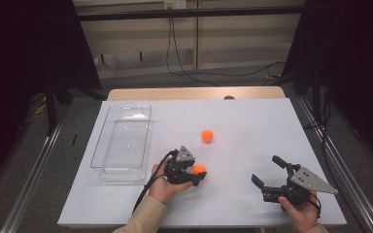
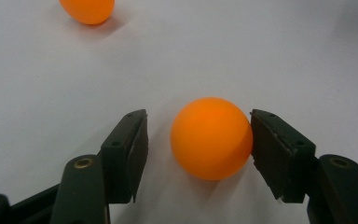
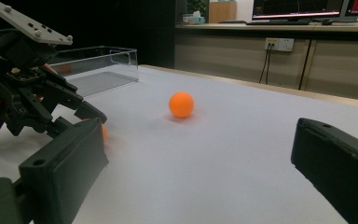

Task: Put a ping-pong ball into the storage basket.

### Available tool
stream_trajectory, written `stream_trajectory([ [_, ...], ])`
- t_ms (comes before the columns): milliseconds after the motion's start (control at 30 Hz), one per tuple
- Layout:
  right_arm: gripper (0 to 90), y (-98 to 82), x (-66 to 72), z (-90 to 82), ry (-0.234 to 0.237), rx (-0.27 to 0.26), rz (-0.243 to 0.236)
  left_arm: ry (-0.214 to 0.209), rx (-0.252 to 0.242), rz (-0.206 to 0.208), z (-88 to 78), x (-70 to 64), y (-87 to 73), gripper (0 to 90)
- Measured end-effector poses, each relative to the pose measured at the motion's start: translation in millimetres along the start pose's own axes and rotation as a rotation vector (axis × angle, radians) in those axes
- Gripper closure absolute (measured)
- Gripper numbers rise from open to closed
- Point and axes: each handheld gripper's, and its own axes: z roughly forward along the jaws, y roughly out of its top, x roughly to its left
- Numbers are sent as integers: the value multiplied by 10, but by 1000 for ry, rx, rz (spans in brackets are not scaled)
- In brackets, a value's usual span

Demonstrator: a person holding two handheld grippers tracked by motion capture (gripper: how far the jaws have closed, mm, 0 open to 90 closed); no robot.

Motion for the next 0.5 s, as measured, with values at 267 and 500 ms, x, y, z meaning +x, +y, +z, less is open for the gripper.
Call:
stream_trajectory([
  [267,25,0,0,1,0,1,0,-17,9,-6,36,0,20,434],
  [500,25,0,-2,1,0,0,-1,-37,32,3,78,-14,29,487],
])
